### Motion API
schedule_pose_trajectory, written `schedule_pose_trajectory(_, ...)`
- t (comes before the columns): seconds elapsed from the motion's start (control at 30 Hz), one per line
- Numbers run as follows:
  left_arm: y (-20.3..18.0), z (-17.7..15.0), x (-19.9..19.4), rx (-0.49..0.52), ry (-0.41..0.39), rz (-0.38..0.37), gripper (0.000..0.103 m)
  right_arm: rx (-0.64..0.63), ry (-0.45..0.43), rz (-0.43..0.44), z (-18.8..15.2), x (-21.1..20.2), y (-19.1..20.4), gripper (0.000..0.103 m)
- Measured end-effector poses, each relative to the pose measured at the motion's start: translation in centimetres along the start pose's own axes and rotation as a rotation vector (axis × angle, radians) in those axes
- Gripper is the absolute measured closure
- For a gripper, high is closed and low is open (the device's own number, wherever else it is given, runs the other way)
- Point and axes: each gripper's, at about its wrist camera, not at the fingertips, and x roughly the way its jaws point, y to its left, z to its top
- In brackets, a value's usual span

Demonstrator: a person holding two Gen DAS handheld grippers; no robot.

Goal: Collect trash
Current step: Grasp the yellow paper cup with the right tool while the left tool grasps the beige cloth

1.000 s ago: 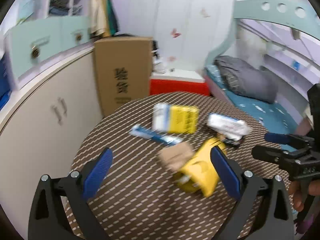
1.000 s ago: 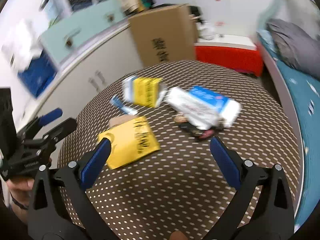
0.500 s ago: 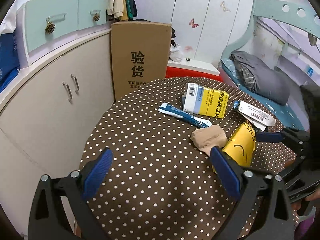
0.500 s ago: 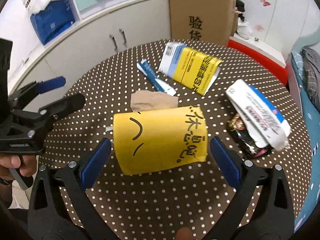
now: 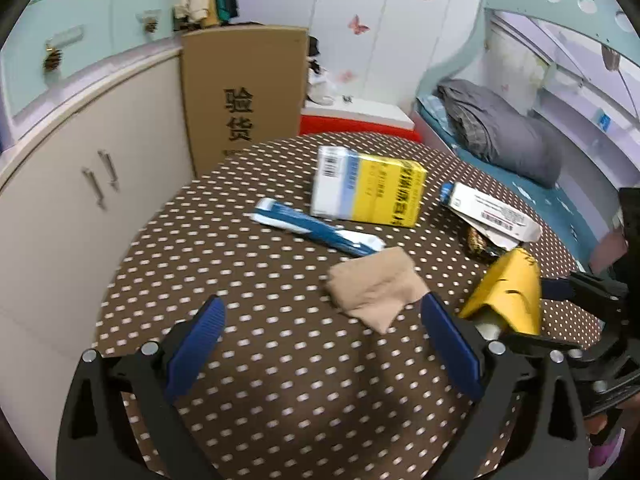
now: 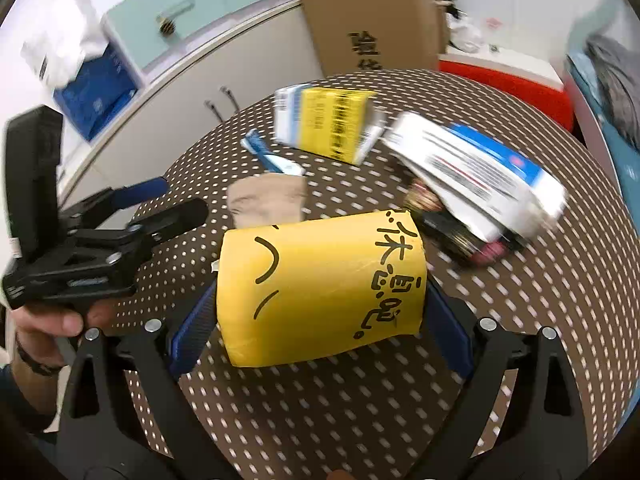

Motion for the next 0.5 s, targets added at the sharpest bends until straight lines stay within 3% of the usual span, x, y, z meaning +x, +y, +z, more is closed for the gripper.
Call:
schedule_pose_trajectory(0.23, -3.1, 1.2, 3.3, 0.074, 0.052, -0.018, 0.007, 0.126, -0.072, 0.018, -1.4, -3.8, -4.1, 0.012)
schedule_pose_trajectory(0.27, -3.5, 1.4, 3.8, 0.086, 0.062, -0.022, 0.017, 0.135, -0.08, 0.014, -1.5, -4.1, -4.3, 0.012)
schedule_pose_trajectory(0.3, -3.9, 1.4, 4.4, 0.098, 0.089, -0.025, 0.043, 0.147, -0.093, 0.008, -1.7, -4.6, -4.8, 0.012)
schedule_pose_trajectory(0.43, -4.9, 1.3, 4.4, 0.134, 0.104, -0.034, 0.052, 0.188, -0.135, 0.006, -2.1, -6.3, -6.4, 0.012)
schedule_pose_trajectory(0.5, -5.0, 1.2, 4.0, 0.132, 0.113, -0.049, 0.063, 0.206, -0.157, 0.002, -2.3, -7.2, -7.2, 0.012)
